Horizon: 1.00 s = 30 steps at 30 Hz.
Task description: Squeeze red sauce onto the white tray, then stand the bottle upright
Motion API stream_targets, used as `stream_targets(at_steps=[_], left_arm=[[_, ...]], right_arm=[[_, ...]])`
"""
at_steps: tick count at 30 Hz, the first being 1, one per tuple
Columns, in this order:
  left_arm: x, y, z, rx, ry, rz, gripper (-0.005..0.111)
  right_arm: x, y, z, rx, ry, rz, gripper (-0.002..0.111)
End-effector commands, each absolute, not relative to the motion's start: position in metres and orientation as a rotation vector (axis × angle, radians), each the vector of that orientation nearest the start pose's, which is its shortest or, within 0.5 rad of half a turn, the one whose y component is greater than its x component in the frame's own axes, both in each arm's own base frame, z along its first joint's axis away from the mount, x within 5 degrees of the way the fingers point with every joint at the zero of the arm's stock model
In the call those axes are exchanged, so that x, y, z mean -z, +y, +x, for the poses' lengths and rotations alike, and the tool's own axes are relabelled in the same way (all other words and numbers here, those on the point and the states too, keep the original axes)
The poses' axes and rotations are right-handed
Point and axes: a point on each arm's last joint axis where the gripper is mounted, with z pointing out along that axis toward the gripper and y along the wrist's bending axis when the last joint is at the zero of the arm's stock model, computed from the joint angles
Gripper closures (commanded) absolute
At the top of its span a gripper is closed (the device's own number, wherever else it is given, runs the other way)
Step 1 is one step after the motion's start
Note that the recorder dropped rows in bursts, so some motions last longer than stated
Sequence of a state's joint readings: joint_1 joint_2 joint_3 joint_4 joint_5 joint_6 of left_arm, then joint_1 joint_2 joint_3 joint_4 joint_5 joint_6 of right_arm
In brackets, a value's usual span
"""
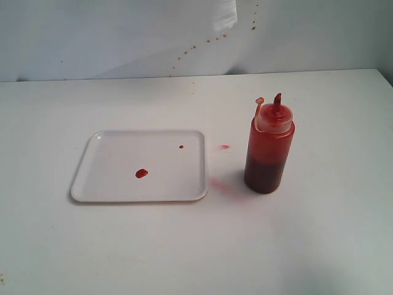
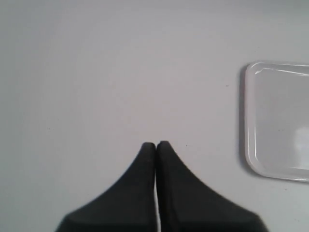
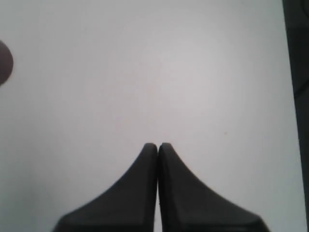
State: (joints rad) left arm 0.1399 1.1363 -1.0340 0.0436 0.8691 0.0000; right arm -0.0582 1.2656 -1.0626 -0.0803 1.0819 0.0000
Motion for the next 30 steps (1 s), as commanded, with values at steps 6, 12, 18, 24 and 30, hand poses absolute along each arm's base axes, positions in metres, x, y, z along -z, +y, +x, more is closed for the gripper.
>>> stream_targets(at_steps=[6, 12, 18, 24, 30], left_arm=[[-0.392, 0.022, 0.142, -0.128, 2.272, -0.113, 0.107], [-0.415, 0.010, 0.072, -0.112, 2.080, -0.107, 0.107], [-0.425, 0.001, 0.005, -0.116, 1.842, -0.085, 0.107], [-0.412, -0.002, -0.054, -0.071, 1.732, -0.013, 0.107], [-0.400, -0.001, -0.104, -0.122, 1.544, -0.004, 0.107]], right_arm=[[-0.362, -0.006, 0.162, 0.163, 2.473, -0.044, 0.108], [-0.393, -0.008, 0.090, 0.140, 2.244, -0.012, 0.108], [-0.407, -0.011, 0.020, 0.148, 1.991, -0.028, 0.108], [-0.404, -0.014, -0.037, 0.154, 1.802, -0.020, 0.108], [-0.392, -0.015, -0.085, 0.179, 1.646, -0.040, 0.108]])
